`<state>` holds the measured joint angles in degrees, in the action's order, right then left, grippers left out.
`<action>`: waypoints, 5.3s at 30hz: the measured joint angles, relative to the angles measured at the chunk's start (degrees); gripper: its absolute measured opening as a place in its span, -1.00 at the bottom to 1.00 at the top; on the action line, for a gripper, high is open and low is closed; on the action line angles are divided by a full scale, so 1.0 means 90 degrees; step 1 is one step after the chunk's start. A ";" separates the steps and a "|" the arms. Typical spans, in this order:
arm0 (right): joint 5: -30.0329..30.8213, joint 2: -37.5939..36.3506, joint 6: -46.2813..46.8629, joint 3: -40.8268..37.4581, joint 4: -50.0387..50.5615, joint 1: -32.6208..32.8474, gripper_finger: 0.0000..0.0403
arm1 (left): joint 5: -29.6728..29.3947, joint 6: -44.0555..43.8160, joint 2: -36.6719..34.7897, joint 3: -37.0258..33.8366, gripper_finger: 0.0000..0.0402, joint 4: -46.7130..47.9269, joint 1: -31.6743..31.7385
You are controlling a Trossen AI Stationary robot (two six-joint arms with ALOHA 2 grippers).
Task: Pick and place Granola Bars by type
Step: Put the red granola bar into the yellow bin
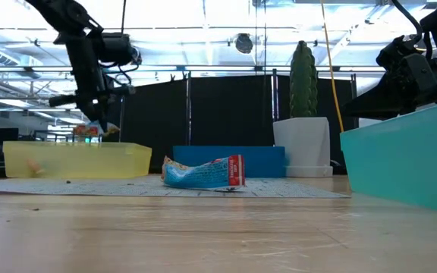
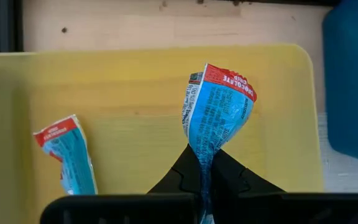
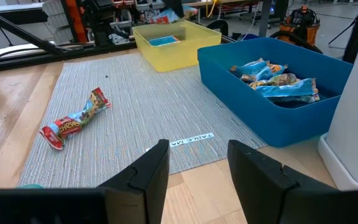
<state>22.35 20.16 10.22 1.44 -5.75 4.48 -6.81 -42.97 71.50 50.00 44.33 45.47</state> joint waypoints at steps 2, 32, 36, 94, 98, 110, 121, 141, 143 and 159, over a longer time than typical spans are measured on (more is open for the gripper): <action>0.0000 -0.0002 0.0000 -0.0001 -0.0001 0.0002 -0.22 | 0.0015 -0.0047 -0.0119 -0.0193 -0.95 -0.0159 0.0039; 0.0000 -0.0002 0.0000 -0.0001 -0.0001 0.0002 -0.22 | -0.0590 -0.0955 -0.0830 -0.2342 -0.95 -0.1415 0.0279; 0.0000 -0.0002 0.0000 0.0000 0.0001 0.0002 -0.22 | -0.0589 -0.0916 -0.0829 -0.2450 -0.95 -0.1523 0.0279; 0.0000 -0.0002 0.0000 -0.0001 0.0001 0.0000 -0.22 | 0.2035 0.7849 0.1083 0.2871 0.54 0.0428 -0.3184; 0.0001 -0.0002 0.0000 0.0000 0.0000 0.0001 -0.22 | 0.2053 0.8396 0.1531 0.2872 0.54 0.0405 -0.3668; 0.0002 -0.0001 0.0000 0.0000 0.0000 0.0001 -0.22 | 0.2429 0.8727 0.2991 0.2872 0.54 -0.0304 -0.4558; 0.0000 -0.0001 0.0000 -0.0001 -0.0001 -0.0001 -0.22 | 0.2599 0.8693 0.4084 0.2872 0.54 -0.1150 -0.5213; 0.0000 -0.0002 0.0000 -0.0001 0.0001 0.0001 -0.22 | 0.2383 0.8358 0.4942 0.2867 0.54 -0.1925 -0.5454; 0.0001 -0.0001 0.0000 0.0000 0.0001 0.0001 -0.22 | 0.2372 0.8361 0.4943 0.2867 0.54 -0.1947 -0.5468; 0.0000 -0.0002 0.0000 0.0001 0.0001 -0.0001 -0.22 | 0.2118 0.8176 0.4943 0.2867 -0.30 -0.1954 -0.5469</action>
<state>22.35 20.14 10.22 1.45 -5.74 4.47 12.25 30.61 115.98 75.81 26.75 -3.75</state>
